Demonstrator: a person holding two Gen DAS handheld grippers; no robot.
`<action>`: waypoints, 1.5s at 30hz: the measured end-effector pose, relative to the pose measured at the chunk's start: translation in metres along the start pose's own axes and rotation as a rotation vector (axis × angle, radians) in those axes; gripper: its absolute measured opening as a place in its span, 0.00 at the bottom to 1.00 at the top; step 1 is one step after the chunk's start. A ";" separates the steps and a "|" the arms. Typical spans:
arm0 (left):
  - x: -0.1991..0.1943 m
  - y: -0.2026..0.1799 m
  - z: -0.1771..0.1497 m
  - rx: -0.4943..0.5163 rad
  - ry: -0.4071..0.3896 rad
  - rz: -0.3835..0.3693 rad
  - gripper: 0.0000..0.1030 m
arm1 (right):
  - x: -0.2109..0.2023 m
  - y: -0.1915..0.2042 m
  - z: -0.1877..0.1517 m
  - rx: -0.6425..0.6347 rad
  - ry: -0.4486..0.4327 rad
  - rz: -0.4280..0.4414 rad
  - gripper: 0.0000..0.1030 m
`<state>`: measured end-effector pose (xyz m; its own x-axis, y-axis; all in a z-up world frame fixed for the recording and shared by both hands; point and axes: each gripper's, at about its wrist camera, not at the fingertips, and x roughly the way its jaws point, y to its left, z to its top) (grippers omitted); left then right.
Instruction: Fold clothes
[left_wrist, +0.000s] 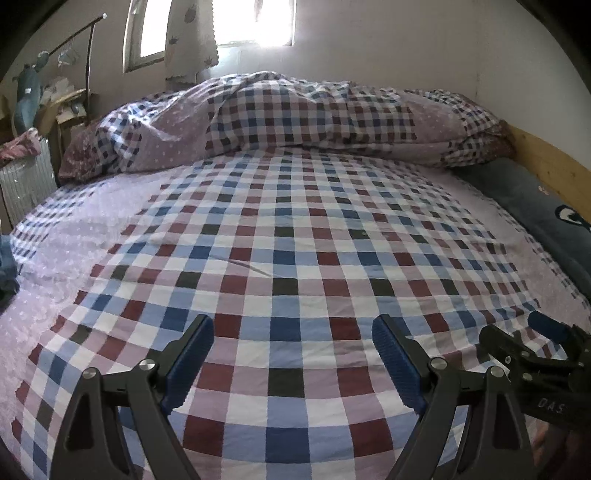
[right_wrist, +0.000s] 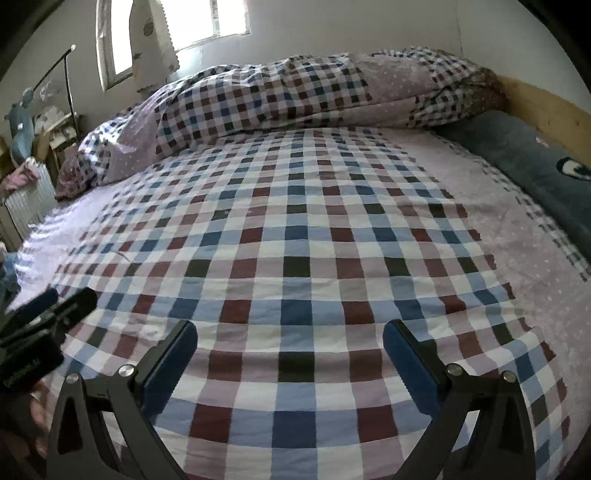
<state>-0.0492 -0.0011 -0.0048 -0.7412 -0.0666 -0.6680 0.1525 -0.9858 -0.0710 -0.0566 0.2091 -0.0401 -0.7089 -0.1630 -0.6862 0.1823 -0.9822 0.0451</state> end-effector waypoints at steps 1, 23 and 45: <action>0.000 0.000 0.000 0.005 -0.003 0.001 0.88 | -0.001 0.000 -0.001 -0.002 -0.001 -0.004 1.00; 0.003 -0.004 -0.008 0.112 -0.010 0.024 0.88 | -0.006 0.008 -0.004 -0.047 -0.018 -0.017 1.00; 0.008 0.003 -0.009 0.073 0.007 0.005 0.88 | 0.000 0.008 -0.006 -0.047 -0.007 -0.018 1.00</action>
<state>-0.0487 -0.0033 -0.0166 -0.7359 -0.0706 -0.6734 0.1079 -0.9941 -0.0136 -0.0510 0.2021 -0.0439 -0.7172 -0.1463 -0.6813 0.2011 -0.9796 -0.0013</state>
